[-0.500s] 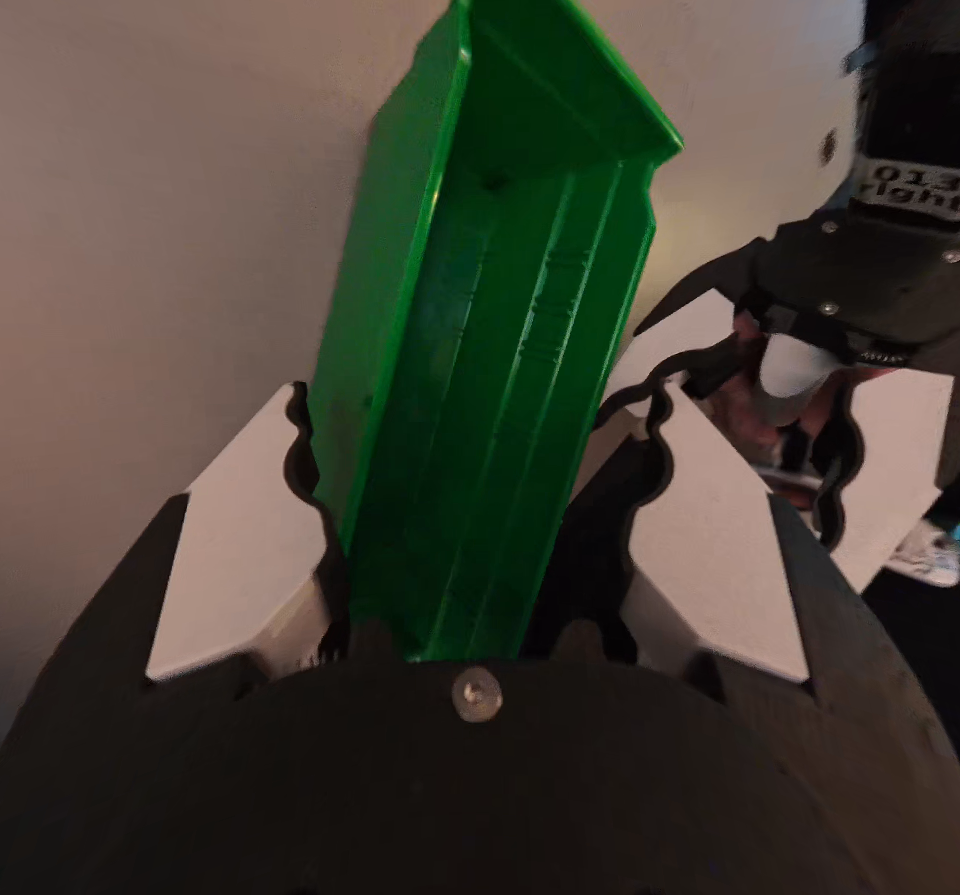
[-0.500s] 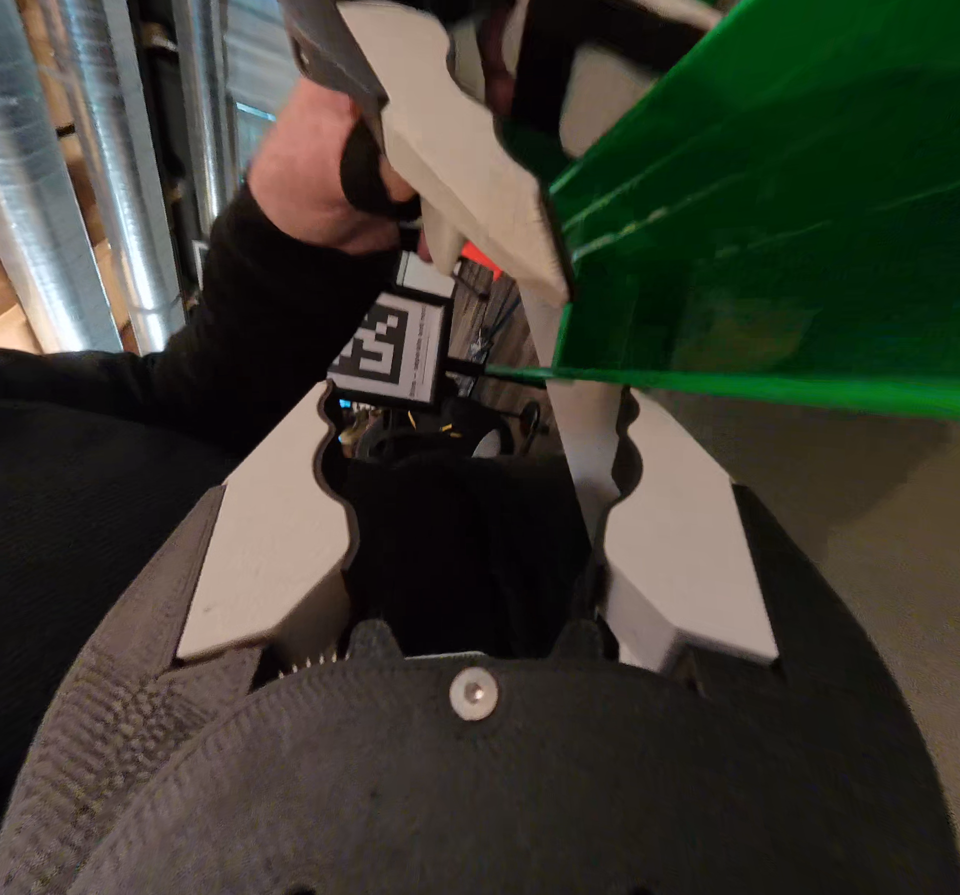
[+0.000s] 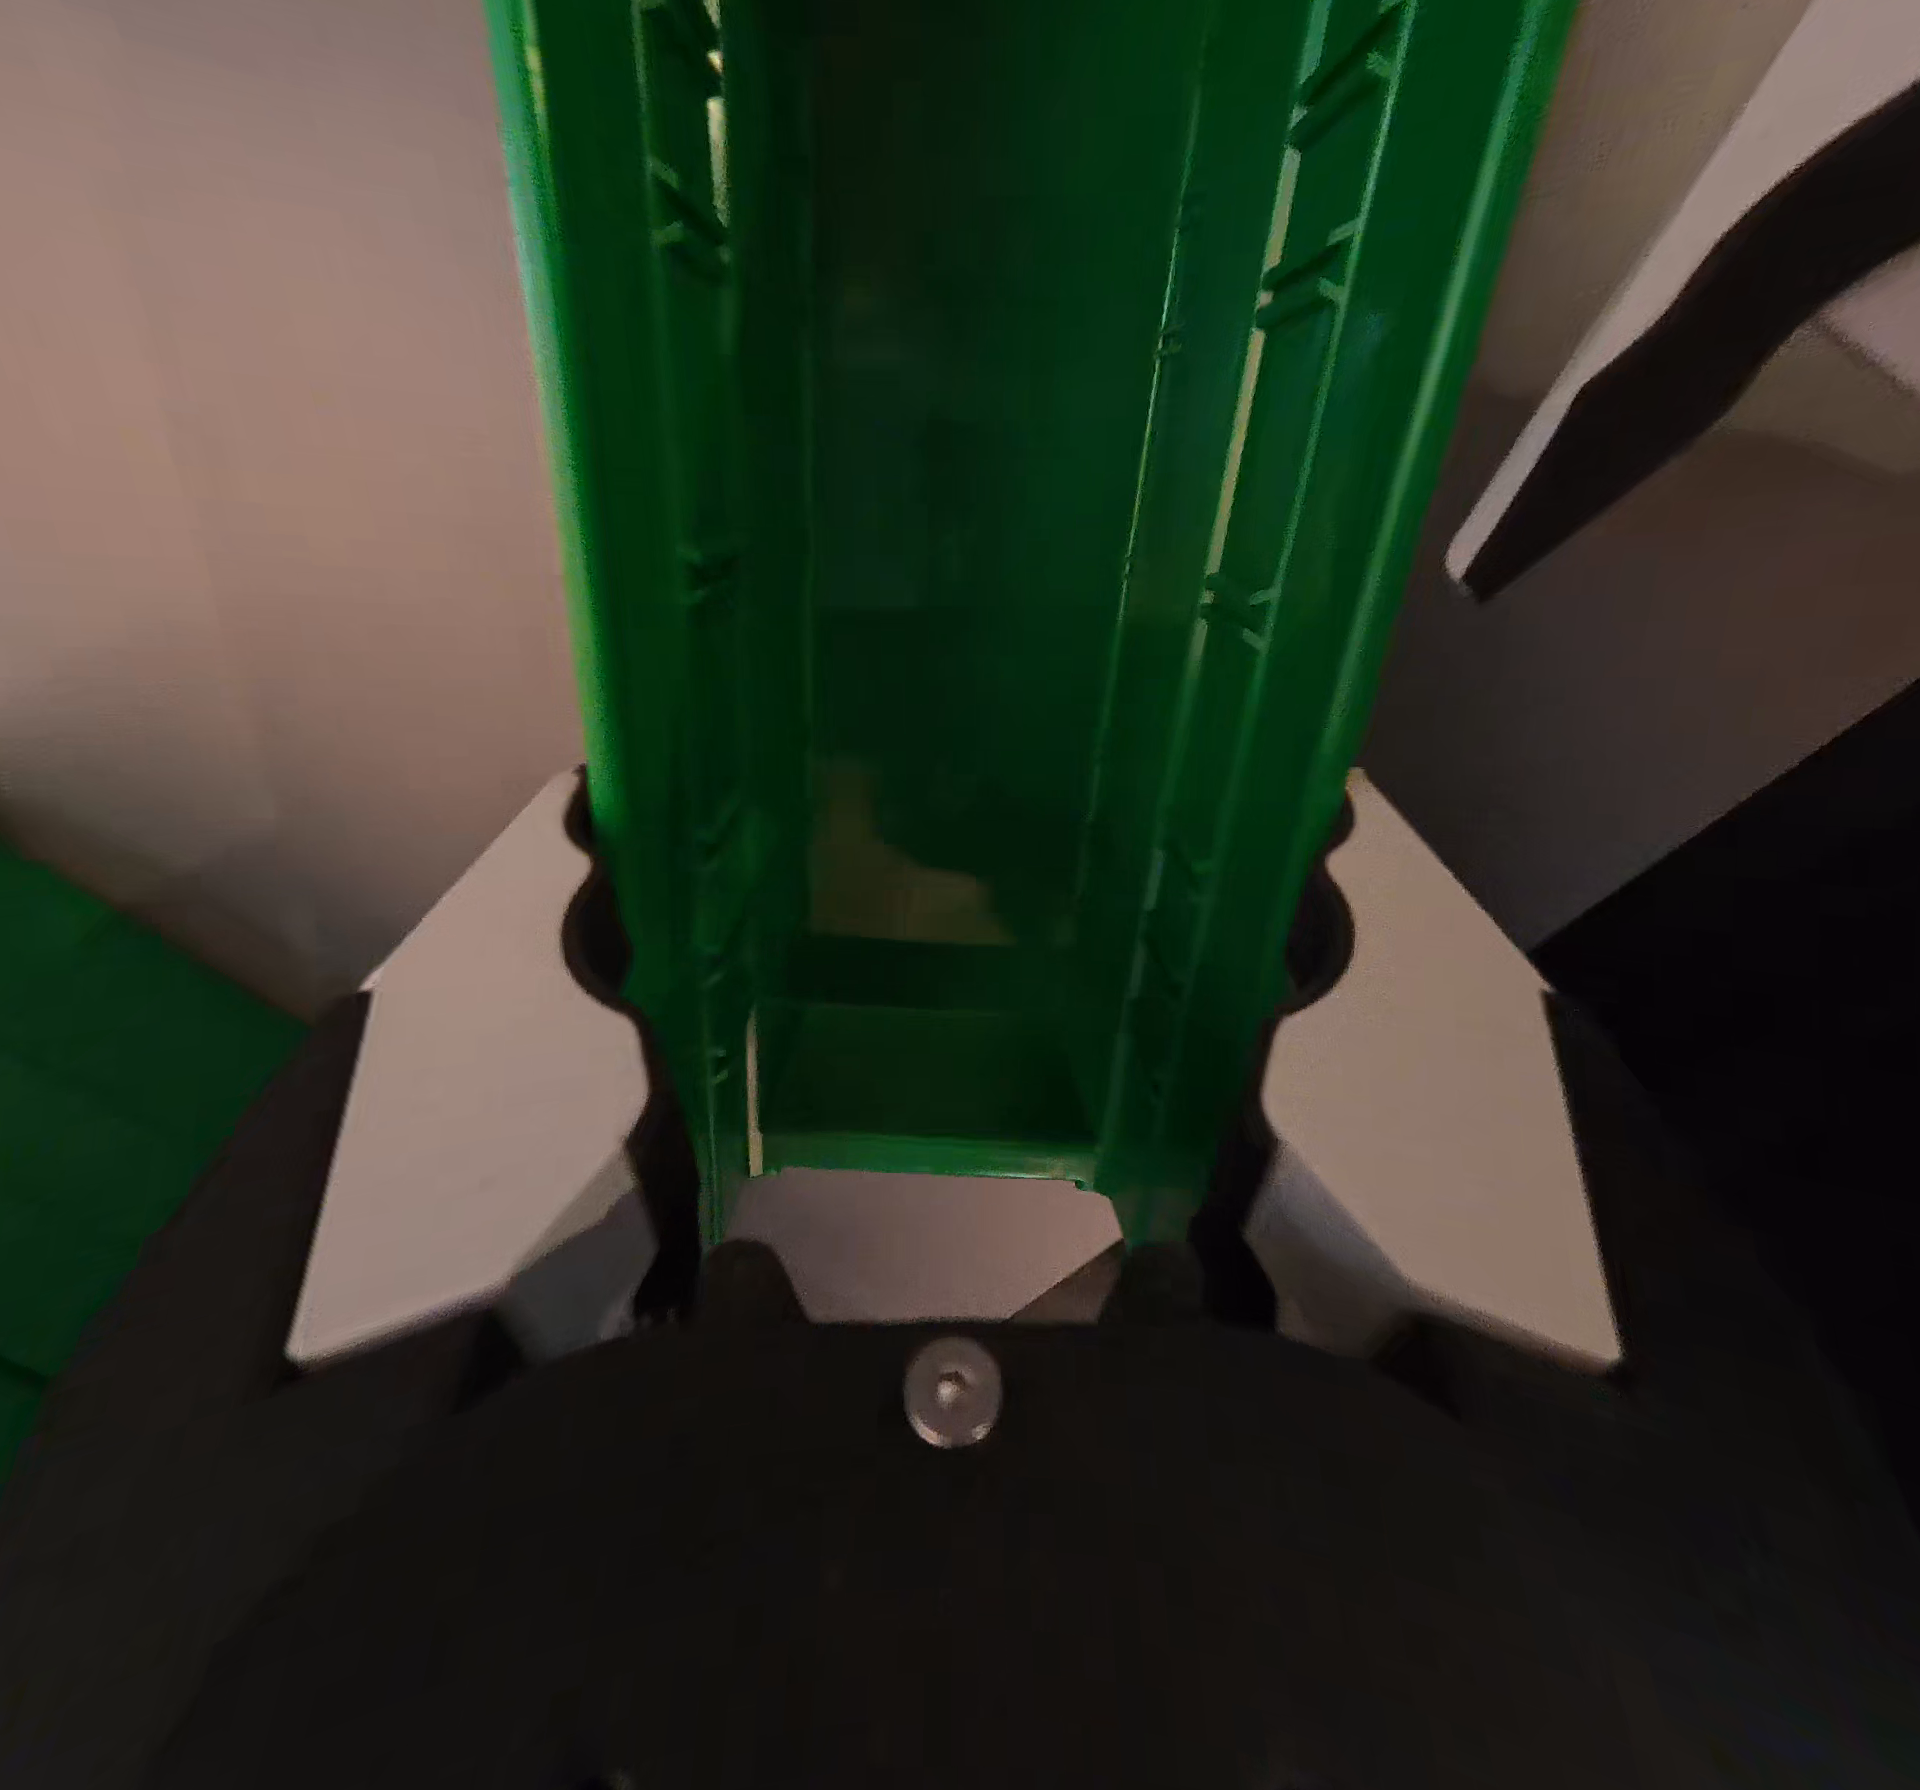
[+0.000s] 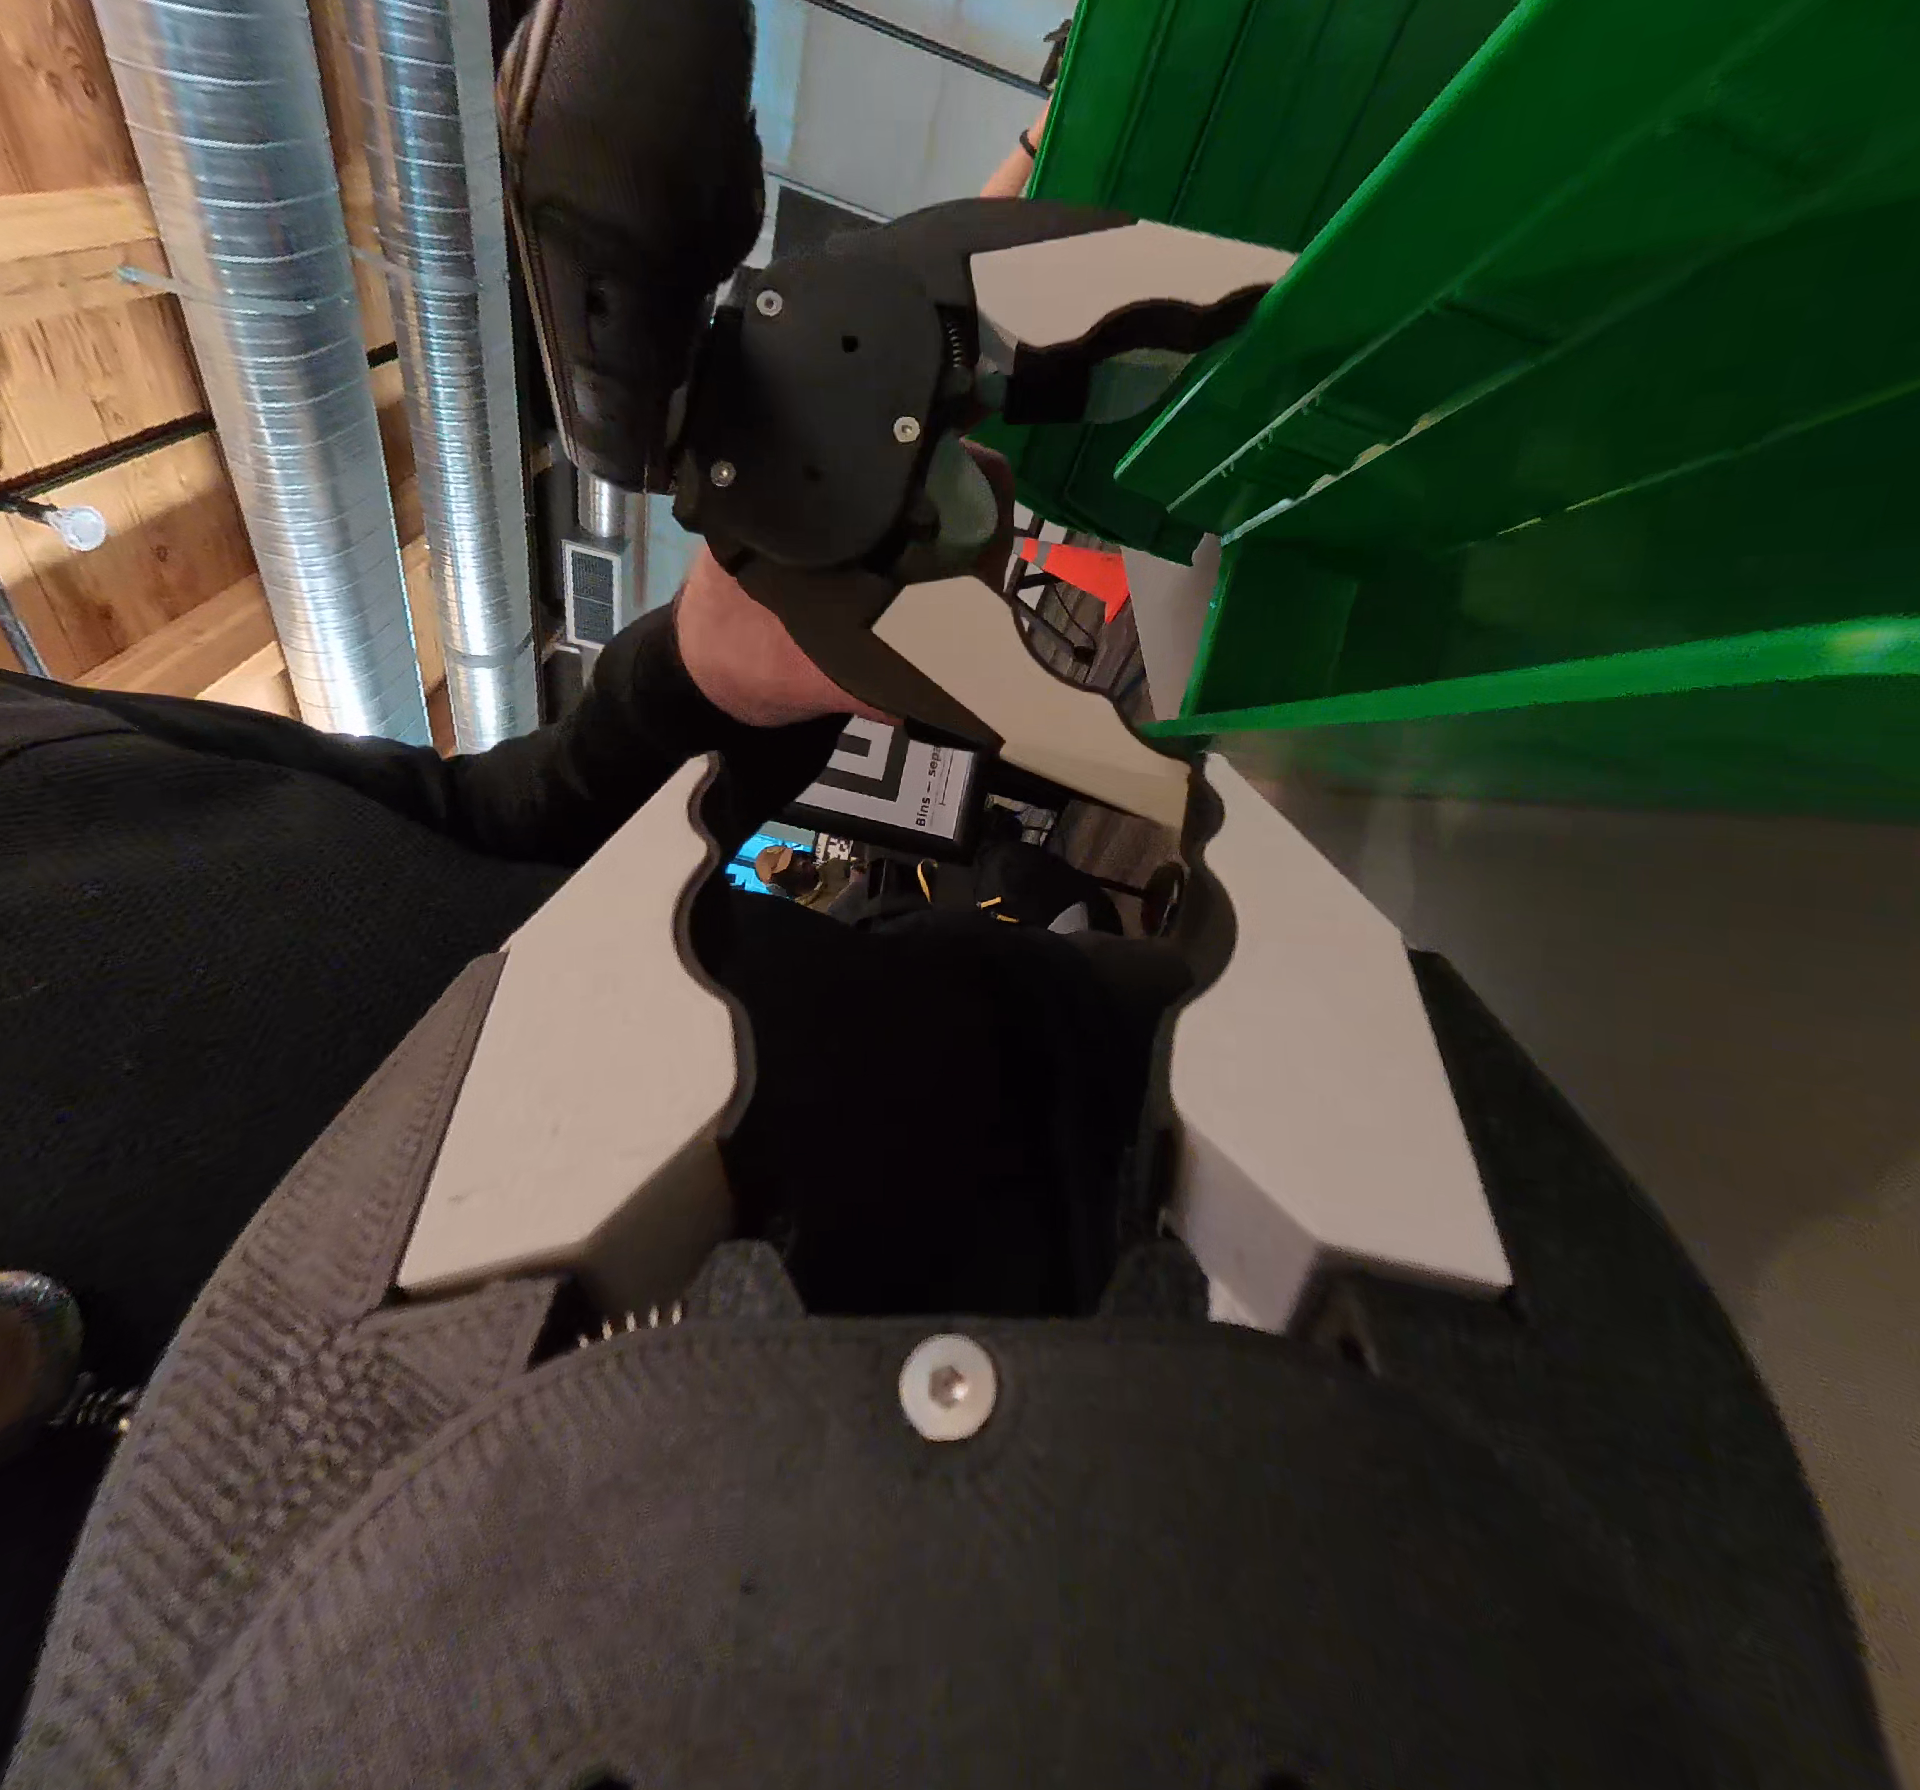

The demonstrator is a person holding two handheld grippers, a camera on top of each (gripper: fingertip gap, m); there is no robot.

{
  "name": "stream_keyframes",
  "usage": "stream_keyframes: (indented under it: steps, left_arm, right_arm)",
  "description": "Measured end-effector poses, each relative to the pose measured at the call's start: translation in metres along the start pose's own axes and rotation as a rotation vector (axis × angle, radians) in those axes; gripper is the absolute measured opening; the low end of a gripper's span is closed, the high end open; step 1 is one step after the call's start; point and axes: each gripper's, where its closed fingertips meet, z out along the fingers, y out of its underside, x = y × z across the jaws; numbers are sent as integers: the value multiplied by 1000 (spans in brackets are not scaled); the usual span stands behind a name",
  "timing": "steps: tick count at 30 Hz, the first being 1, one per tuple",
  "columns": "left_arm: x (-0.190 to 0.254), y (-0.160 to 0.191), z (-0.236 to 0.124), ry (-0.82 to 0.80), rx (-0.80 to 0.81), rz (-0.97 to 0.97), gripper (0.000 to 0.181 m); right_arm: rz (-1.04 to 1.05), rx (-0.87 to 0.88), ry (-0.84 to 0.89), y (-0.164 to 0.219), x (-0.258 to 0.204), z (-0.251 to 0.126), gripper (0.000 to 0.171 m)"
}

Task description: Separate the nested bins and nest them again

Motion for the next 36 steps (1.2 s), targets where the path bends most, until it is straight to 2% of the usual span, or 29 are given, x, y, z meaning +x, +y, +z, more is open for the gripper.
stream_keyframes:
  steps: [4,8,13,16,19,22,24,27,30,33,36]
  left_arm:
    - [7,-7,-7,86,73,-66,110]
    - [-5,-8,-18,98,106,-130,105]
    - [-26,-12,-51,76,175,-191,102]
    - [-48,-12,-89,27,222,-234,102]
    - [-78,-6,-142,-27,286,-318,104]
    - [-118,19,-192,-155,308,-395,107]
    - [-144,45,-210,-253,277,-451,108]
    - [-170,87,-211,-297,210,-579,108]
    - [-185,118,-192,-282,167,-700,108]
    - [-195,127,-182,-270,190,-761,109]
    - [-200,136,-173,-281,135,-774,110]
  right_arm:
    - [-23,14,9,-5,0,-7,85]
    - [-33,44,11,-14,0,-18,84]
    - [-38,74,17,-22,1,-33,83]
    - [-43,77,21,-24,2,-37,81]
    - [-58,77,35,-24,3,-39,81]
    - [-82,45,47,-21,5,-37,80]
    - [-112,-2,85,-15,11,-34,80]
    - [-136,-55,113,-8,16,-29,79]
    - [-130,-62,103,-8,16,-26,79]
    - [-129,-69,105,-8,16,-25,79]
    - [-122,-66,104,-8,17,-26,79]
